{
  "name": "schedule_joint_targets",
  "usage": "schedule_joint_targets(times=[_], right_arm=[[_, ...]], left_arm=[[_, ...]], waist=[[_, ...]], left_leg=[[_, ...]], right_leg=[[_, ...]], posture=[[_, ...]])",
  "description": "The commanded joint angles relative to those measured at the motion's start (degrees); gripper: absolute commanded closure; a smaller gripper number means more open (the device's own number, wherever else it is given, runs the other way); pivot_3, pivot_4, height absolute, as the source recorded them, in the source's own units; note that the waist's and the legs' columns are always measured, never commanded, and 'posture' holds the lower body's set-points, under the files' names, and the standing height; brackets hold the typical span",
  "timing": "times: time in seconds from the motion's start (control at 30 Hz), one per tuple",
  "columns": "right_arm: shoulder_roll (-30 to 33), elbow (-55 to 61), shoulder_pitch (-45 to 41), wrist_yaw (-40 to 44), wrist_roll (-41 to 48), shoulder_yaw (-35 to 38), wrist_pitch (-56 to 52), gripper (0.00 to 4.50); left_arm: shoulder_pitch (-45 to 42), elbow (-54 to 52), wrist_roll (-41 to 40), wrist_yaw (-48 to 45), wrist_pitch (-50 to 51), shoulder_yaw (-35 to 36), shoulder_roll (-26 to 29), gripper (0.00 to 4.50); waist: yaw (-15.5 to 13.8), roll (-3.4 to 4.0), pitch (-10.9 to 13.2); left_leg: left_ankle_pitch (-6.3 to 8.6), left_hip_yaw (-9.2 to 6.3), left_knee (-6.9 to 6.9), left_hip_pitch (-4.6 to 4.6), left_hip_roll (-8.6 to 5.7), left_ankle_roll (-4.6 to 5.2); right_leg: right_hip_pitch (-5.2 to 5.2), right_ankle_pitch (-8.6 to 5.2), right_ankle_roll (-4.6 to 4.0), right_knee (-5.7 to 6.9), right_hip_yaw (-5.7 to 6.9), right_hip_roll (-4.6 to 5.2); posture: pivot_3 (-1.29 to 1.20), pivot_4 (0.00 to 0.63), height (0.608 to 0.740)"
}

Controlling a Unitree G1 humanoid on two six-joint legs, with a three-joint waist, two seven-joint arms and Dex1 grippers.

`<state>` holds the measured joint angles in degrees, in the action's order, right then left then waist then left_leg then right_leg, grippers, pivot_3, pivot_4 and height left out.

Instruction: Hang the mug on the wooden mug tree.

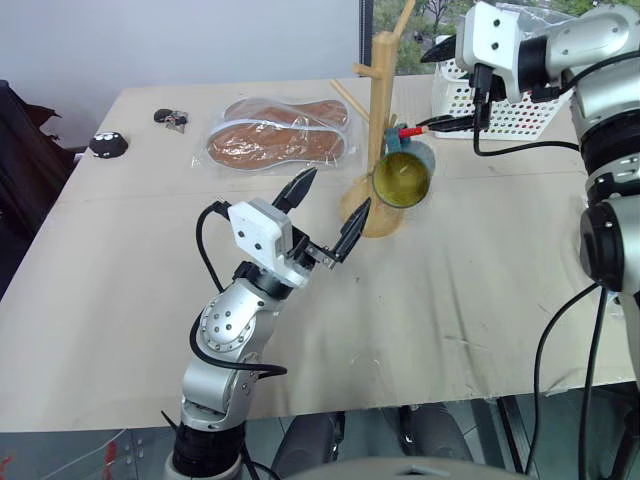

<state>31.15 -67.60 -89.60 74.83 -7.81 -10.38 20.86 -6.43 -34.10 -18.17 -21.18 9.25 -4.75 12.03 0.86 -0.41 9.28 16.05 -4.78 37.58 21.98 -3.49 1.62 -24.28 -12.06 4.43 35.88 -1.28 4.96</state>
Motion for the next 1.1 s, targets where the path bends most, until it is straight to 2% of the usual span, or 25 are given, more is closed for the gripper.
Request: schedule_joint_targets(times=[0.03, 0.23, 0.33, 0.43, 0.53, 0.6, 0.67, 0.77, 0.97, 1.1], right_arm=[[0.65, 1.03, -2.51, -1.25, 1.99, 2.88, -2.5, 0.09], [2.43, 1.98, -0.98, -0.22, 2.35, 3.48, -4.07, 0.09], [4.47, 4.74, 4.73, 2.59, 5.72, 5.93, -8.41, 0.09], [6.11, 14.18, 17.03, 3.35, 11.99, 10.51, -16.49, 0.09], [6.64, 29.0, 31.6, 0.44, 17.98, 15.17, -24.06, 0.09], [6.22, 42.32, 45.44, -3.28, 22.81, 18.79, -32.12, 0.09], [4.55, 56.1, 60.95, -7.99, 26.64, 21.7, -38.06, 0.09], [-2.1, 70.16, 76.5, -17.88, 29.49, 24.25, -40.13, 0.09], [-11.7, 81.89, 94.48, -28.56, 27.82, 22.16, -34.99, 0.09], [-13.59, 82.72, 98.74, -30.97, 26.09, 19.88, -30.71, 0.09]], left_arm=[[-0.65, -1.11, -0.16, 0.08, -0.91, 0.0, -0.25, 0.0], [-0.84, -1.52, -0.58, 0.06, -0.02, 0.16, 0.09, 0.0], [0.61, -1.63, -0.81, 0.12, 1.57, 1.09, 1.09, 0.0], [3.52, -0.94, -0.71, -0.2, 3.21, 3.04, 3.25, 0.0], [6.35, -0.9, -1.3, -0.67, 4.1, 5.23, 5.11, 0.0], [9.79, -0.9, -2.23, -2.1, 4.54, 7.1, 6.73, 0.0], [14.43, -0.43, -2.59, -3.46, 5.23, 8.34, 8.45, 0.0], [20.05, 1.16, -0.14, -2.89, 6.98, 8.19, 10.28, 0.0], [24.29, 4.2, 2.29, -4.28, 6.47, 7.39, 12.27, 0.0], [24.29, 4.1, 0.86, -6.37, 6.71, 7.18, 12.77, 0.0]], waist=[[-0.01, 0.0, 0.0], [-0.01, 0.0, 0.0], [-0.26, -0.01, -0.01], [-0.38, -0.19, -0.13], [-0.47, -0.02, -0.03], [-0.39, 0.11, -0.04], [-0.46, 0.17, -0.15], [-0.22, 0.22, -0.17], [-0.3, 0.12, -0.24], [-0.41, 0.08, -0.26]], left_leg=[[0.0, 0.0, 0.0, 0.0, 0.0, 0.0], [0.0, 0.0, 0.0, 0.0, 0.0, 0.0], [0.0, -0.03, 0.01, 0.01, 0.0, 0.0], [0.0, -0.09, 0.03, 0.0, 0.0, 0.0], [0.01, -0.15, 0.14, 0.05, 0.01, 0.01], [0.0, -0.11, 0.21, 0.15, 0.0, 0.02], [0.01, -0.13, 0.19, 0.2, 0.05, 0.01], [0.02, -0.11, 0.09, 0.18, 0.07, 0.0], [0.14, 0.02, 0.35, -0.41, 0.09, 0.26], [0.16, -0.18, 0.67, -0.73, 0.12, 0.27]], right_leg=[[0.0, 0.0, 0.0, 0.0, 0.0, 0.0], [0.0, 0.0, 0.0, 0.0, 0.0, 0.0], [0.01, 0.0, 0.0, -0.01, 0.04, 0.0], [0.09, 0.0, 0.0, -0.04, 0.08, 0.01], [0.11, 0.0, 0.0, 0.0, 0.13, 0.04], [-0.02, 0.01, 0.01, 0.07, 0.07, 0.04], [-0.09, 0.0, 0.0, 0.09, 0.06, 0.04], [-0.12, 0.0, -0.01, 0.07, -0.01, 0.02], [0.47, 0.1, -0.07, 0.23, -0.11, -0.11], [0.98, -0.02, -0.23, 0.19, 0.16, -0.16]], posture=[[0.0, 0.15, 0.74], [0.0, 0.15, 0.74], [0.0, 0.15, 0.74], [0.0, 0.15, 0.74], [0.0, 0.15, 0.74], [0.0, 0.15, 0.74], [0.0, 0.15, 0.74], [0.0, 0.15, 0.74], [0.0, 0.15, 0.74], [0.0, 0.15, 0.74]])
